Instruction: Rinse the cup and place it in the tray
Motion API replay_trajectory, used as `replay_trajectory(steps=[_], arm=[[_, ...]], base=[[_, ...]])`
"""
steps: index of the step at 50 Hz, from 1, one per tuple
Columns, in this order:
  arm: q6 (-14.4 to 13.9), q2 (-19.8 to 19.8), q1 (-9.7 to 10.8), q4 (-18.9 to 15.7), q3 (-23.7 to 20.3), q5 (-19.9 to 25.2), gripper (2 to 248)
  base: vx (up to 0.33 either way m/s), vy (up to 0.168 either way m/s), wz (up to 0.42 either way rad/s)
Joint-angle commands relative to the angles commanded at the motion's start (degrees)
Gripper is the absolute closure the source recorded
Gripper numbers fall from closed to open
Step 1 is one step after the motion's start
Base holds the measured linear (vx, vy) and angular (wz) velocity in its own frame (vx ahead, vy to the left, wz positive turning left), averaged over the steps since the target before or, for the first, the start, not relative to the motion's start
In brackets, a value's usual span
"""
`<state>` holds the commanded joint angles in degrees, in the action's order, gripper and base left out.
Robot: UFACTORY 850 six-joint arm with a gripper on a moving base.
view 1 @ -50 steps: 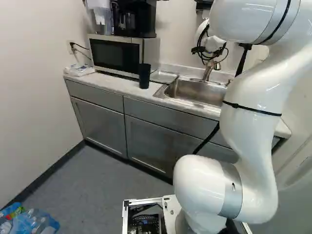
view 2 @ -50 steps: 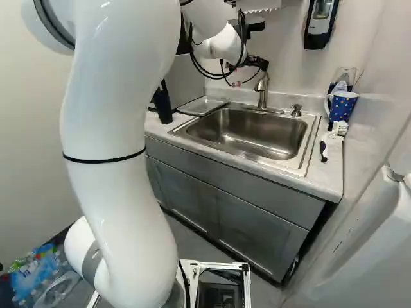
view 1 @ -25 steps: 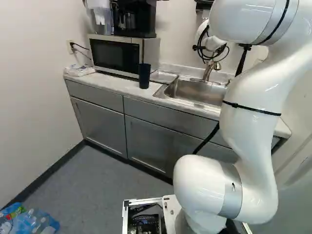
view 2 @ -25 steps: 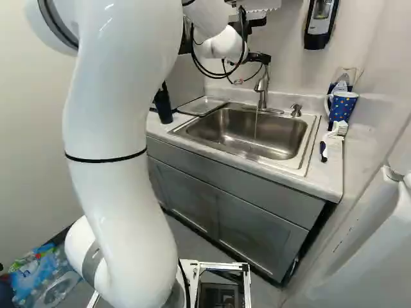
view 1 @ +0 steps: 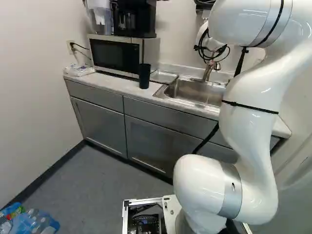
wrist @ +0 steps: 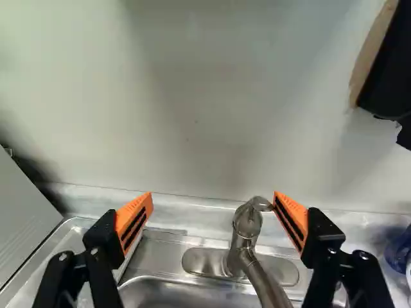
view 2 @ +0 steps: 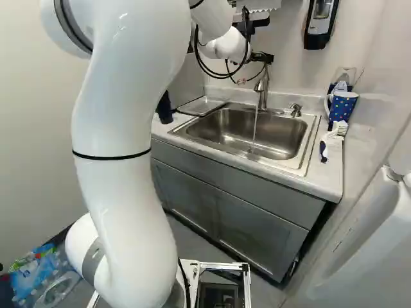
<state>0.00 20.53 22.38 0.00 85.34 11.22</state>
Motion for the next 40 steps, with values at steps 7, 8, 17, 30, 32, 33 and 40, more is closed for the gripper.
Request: replay_trajectory(steps=[7, 8, 17, 30, 32, 33, 40], arm=[[0.0, 0.0, 0.0, 0.0, 0.0, 0.0, 3], [0.0, 0.0, 0.0, 0.0, 0.0, 0.0, 3], [0.0, -0.6, -0.1, 0.0, -0.71, 0.0, 3], [0.0, -4.11, -0.54, 0.0, -4.77, 0.0, 3], [0.0, -4.61, -0.7, 0.0, -5.34, 0.0, 3], [0.0, -4.87, -0.78, 0.0, -5.63, 0.0, 3], [0.0, -6.44, -1.48, 0.0, -7.4, 0.0, 3]], base=[[0.0, 0.0, 0.0], [0.0, 0.0, 0.0], [0.0, 0.0, 0.0], [0.0, 0.0, 0.0], [0.0, 0.0, 0.0], [0.0, 0.0, 0.0], [0.0, 0.0, 0.0]])
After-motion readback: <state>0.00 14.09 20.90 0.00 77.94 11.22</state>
